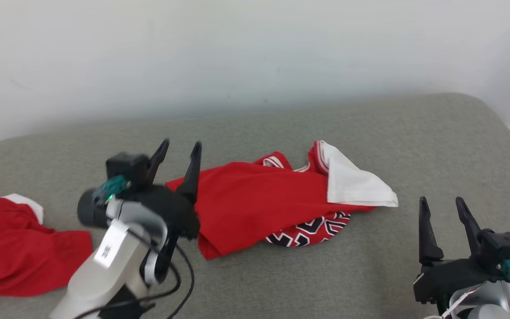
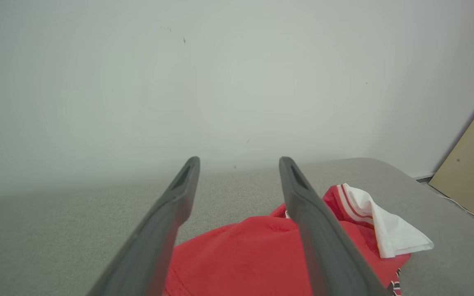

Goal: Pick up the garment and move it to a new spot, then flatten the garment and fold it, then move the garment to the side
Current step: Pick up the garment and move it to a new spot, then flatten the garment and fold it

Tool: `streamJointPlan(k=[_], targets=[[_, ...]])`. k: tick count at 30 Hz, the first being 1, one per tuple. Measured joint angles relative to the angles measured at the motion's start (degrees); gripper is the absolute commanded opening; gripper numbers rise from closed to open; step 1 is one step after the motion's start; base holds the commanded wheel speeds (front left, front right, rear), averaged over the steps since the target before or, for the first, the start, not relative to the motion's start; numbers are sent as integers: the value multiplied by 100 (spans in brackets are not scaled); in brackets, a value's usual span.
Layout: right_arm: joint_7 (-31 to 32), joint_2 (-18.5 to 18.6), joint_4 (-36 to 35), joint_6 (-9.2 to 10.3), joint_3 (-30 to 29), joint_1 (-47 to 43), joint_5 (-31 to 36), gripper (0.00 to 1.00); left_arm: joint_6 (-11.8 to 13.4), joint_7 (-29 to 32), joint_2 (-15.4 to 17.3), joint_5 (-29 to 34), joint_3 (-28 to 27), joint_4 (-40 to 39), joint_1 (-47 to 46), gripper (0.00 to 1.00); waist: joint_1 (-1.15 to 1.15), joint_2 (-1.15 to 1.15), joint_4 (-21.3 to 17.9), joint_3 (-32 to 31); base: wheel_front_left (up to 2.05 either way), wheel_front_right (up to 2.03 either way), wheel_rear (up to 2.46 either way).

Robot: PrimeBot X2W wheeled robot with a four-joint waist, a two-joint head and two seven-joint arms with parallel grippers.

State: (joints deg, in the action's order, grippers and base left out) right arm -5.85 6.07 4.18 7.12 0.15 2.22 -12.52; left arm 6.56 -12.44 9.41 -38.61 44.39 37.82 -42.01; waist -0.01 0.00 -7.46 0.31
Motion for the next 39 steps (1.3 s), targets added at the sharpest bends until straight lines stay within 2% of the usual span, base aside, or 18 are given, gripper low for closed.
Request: streamJointPlan(k=[3,10,14,24,29,39], targets=[[30,20,-67,0,-34,-126,4,100,12,-79,166,-231,-269,-357,564,100,0,0,209,-114,0,0,0],[123,8,-122,0,-32,-291,59,100,54,-158,691,-132,-595,-1151,1594,100,-1,0,616,-326,0,0,0],[138,-9,-104,0,-27,-288,62,100,56,-180,847,207,-1270,-1260,2414,100,0,0,732,-419,0,0,0],[391,-31,116,0,-108,-509,32,100,56,-196,633,563,-2157,-1815,3977,100,0,0,746,-468,0,0,0],[531,-48,172,0,-97,-548,25,100,55,-80,510,829,-2265,-2143,4198,100,0,0,719,-471,0,0,0],[688,-51,290,0,-52,-614,25,100,56,409,469,1260,-2396,-2800,4523,100,0,0,612,-430,0,0,0]])
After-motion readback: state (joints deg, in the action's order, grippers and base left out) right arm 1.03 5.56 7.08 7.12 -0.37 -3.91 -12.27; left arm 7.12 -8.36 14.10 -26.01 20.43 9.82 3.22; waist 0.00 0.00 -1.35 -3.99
